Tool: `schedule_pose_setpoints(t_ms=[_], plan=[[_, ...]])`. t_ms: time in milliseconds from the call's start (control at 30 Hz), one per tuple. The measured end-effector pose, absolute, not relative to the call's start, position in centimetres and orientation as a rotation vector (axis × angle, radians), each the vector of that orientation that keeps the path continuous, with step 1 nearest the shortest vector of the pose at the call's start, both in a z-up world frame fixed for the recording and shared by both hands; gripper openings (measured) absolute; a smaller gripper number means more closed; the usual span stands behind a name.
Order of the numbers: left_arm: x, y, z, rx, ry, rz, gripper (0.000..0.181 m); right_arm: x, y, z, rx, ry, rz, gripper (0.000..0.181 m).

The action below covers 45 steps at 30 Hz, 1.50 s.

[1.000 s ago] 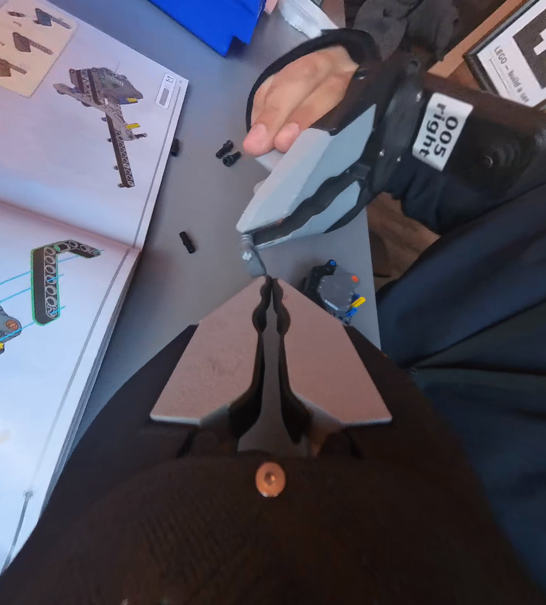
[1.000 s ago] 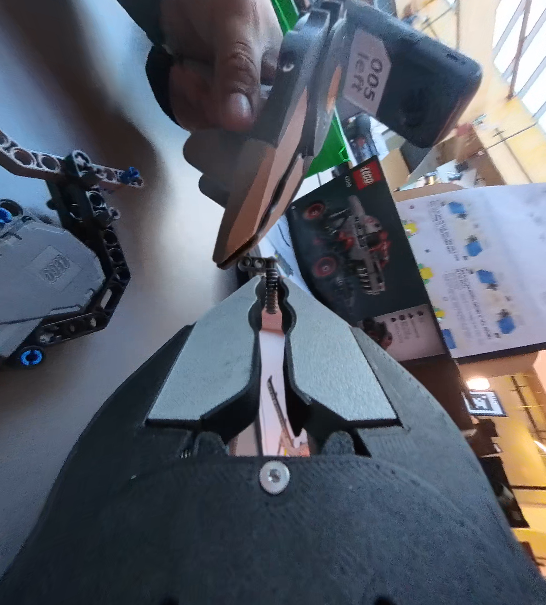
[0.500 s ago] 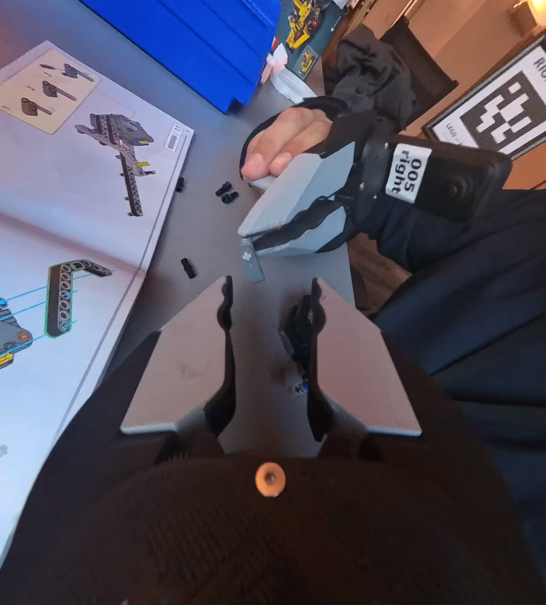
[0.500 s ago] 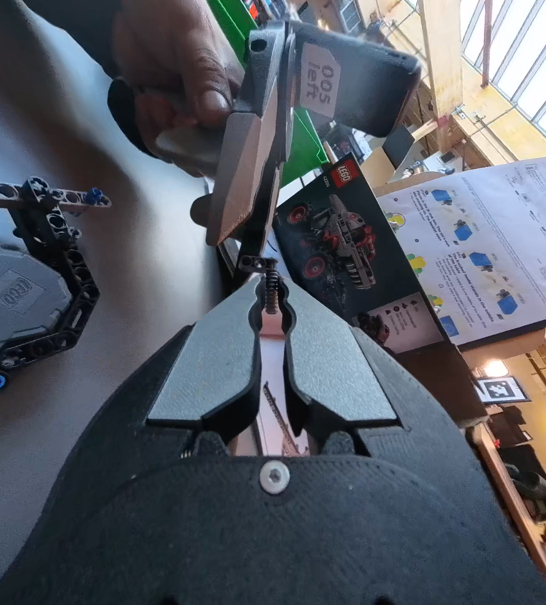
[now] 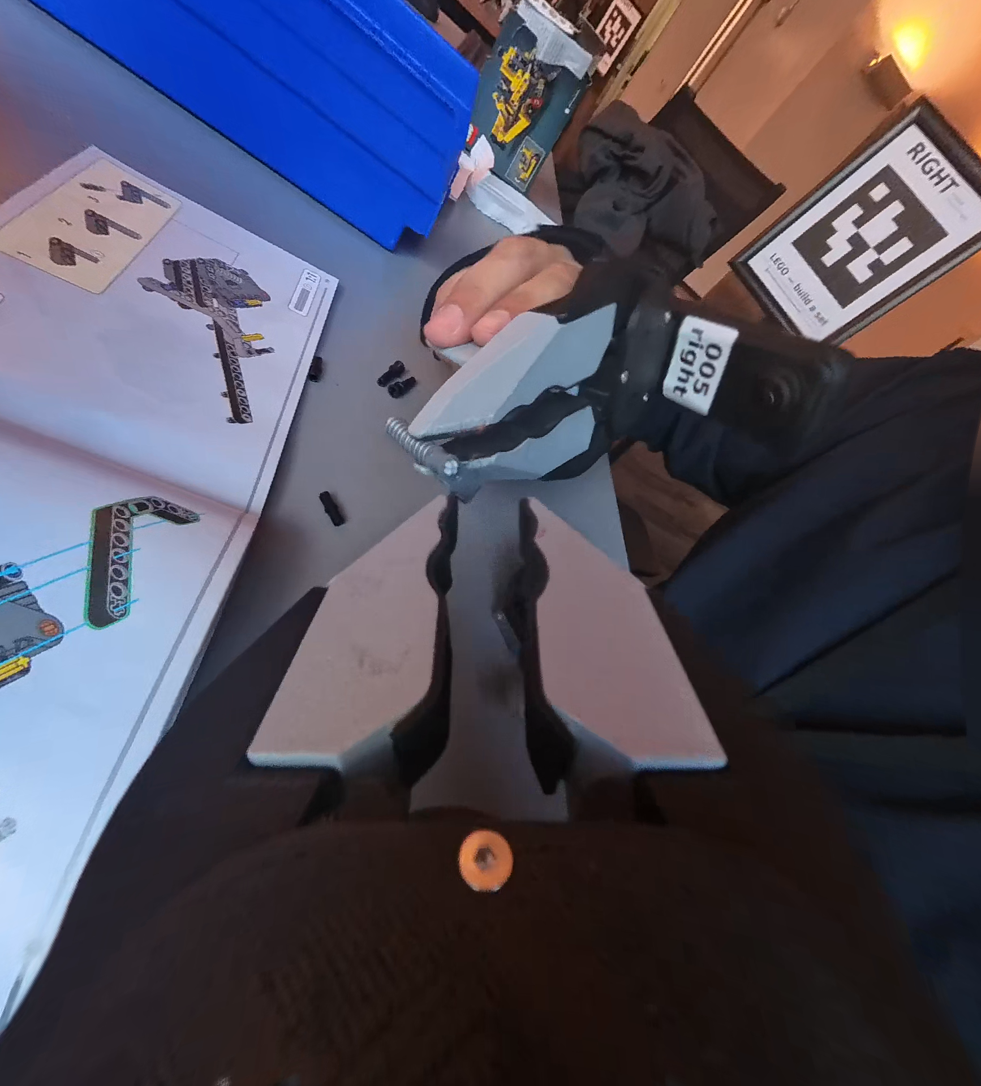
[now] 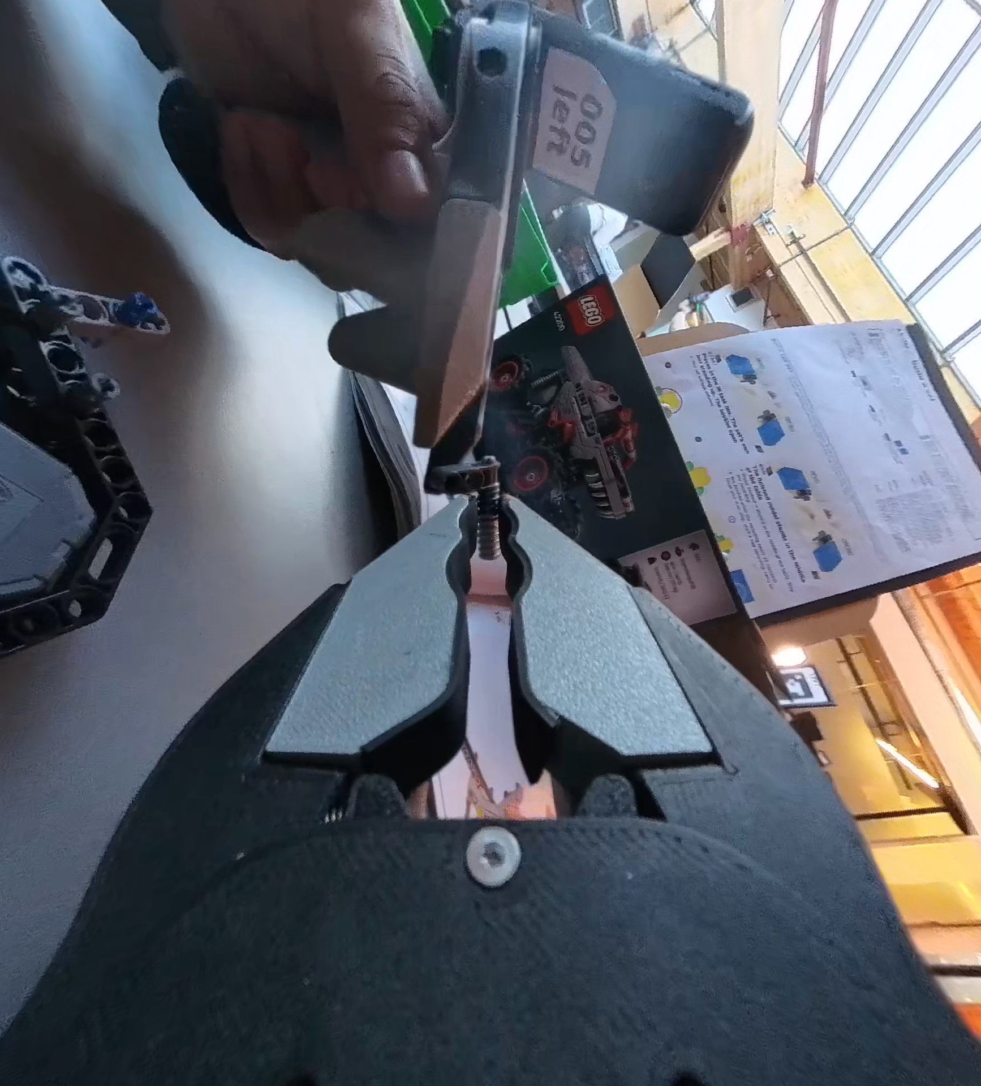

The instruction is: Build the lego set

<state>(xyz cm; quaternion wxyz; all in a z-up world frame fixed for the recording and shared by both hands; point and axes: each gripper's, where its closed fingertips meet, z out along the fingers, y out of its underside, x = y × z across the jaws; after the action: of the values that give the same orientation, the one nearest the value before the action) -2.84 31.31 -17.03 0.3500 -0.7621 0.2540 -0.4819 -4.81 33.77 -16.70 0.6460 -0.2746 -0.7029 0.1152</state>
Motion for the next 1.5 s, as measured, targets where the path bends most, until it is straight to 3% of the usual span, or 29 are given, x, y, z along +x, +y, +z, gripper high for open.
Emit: schedule_pose_setpoints(t_ms=[100, 167, 267, 500, 633, 767, 900, 1133, 1233, 1500], plan=[[-2.5, 31.5, -17.3, -1.991, 0.643, -1.253, 0.025, -5.0, 33.1, -16.7, -0.569, -1.602, 0.213, 0.004], [-2.6, 31.6, -18.0, -2.006, 0.676, -1.175, 0.01, -5.0, 33.0, -16.6, -0.529, -1.59, 0.153, 0.004], [-2.9, 31.7, -18.1, -2.005, 0.721, -1.064, 0.008, -4.9, 33.0, -16.2, -0.519, -1.562, 0.143, 0.004], [-5.2, 33.7, -18.5, -1.992, 0.747, -0.663, 0.009, -4.3, 34.2, -14.8, -0.788, -1.471, 0.504, 0.01], [-5.4, 34.5, -18.4, -1.967, 0.781, -0.46, 0.009, -5.0, 32.6, -15.1, -1.089, -1.481, 0.979, 0.019], [-5.3, 34.8, -18.2, -1.935, 0.812, -0.325, 0.008, -5.3, 34.0, -15.2, -1.178, -1.405, 1.014, 0.025], [-4.9, 35.1, -17.9, -1.902, 0.832, -0.22, 0.008, -5.6, 34.4, -15.1, -1.147, -1.383, 0.905, 0.045], [-4.6, 35.2, -17.5, -1.838, 0.884, -0.059, 0.009, -5.5, 34.9, -14.1, -1.122, -1.321, 0.829, 0.039], [-4.7, 35.2, -17.1, -1.814, 0.891, -0.017, 0.008, -5.3, 34.6, -14.1, -1.098, -1.339, 0.832, 0.023], [-5.0, 35.2, -16.6, -1.772, 0.916, 0.125, 0.009, -5.3, 34.0, -14.2, -1.006, -1.371, 0.716, 0.01]])
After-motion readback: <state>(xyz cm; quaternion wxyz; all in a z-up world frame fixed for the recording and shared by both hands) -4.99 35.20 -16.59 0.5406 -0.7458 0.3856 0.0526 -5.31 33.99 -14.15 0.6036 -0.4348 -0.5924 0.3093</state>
